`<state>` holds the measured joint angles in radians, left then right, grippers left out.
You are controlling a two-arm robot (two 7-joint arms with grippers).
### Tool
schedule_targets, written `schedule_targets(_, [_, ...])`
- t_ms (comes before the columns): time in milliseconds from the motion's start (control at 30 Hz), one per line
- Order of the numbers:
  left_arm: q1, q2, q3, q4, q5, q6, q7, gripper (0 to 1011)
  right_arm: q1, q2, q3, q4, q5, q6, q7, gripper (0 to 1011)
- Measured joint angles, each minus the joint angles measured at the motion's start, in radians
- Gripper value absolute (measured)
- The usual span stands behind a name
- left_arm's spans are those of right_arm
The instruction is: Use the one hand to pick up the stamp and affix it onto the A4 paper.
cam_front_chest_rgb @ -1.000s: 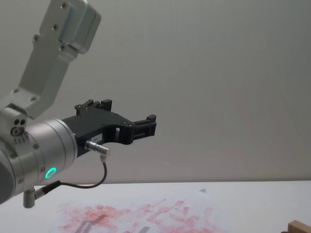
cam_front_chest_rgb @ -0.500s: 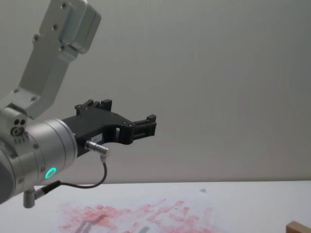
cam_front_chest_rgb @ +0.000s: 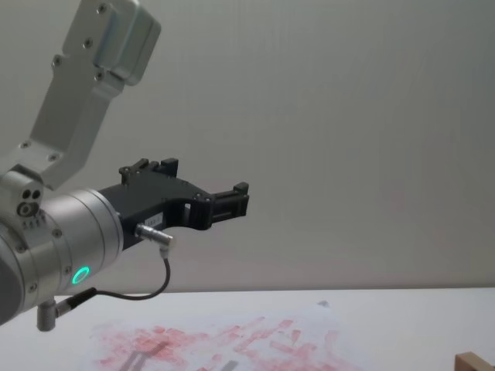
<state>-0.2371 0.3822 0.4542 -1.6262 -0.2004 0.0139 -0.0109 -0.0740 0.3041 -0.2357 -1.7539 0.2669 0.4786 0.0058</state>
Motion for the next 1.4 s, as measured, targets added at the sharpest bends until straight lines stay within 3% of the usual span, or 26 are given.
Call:
schedule_targets(367, [0.000,0.000,0.000,0.000,0.000,0.000,0.000,1001,0.020,-0.001,-0.003,0.000,-0.038,-0.033,0.032,216])
schedule_targets(767, [0.000,0.000,0.000,0.000,0.000,0.000,0.000,1001,0.088,-0.021,-0.016,0.019,-0.103,-0.111,0.146,216])
schedule_targets(1133, [0.000,0.000,0.000,0.000,0.000,0.000,0.000,1001,0.194,-0.077,-0.042,0.122,-0.111,-0.167,0.305,216])
schedule_targets(1400, [0.000,0.000,0.000,0.000,0.000,0.000,0.000,1001,0.255,-0.117,-0.059,0.205,-0.095,-0.148,0.374,216])
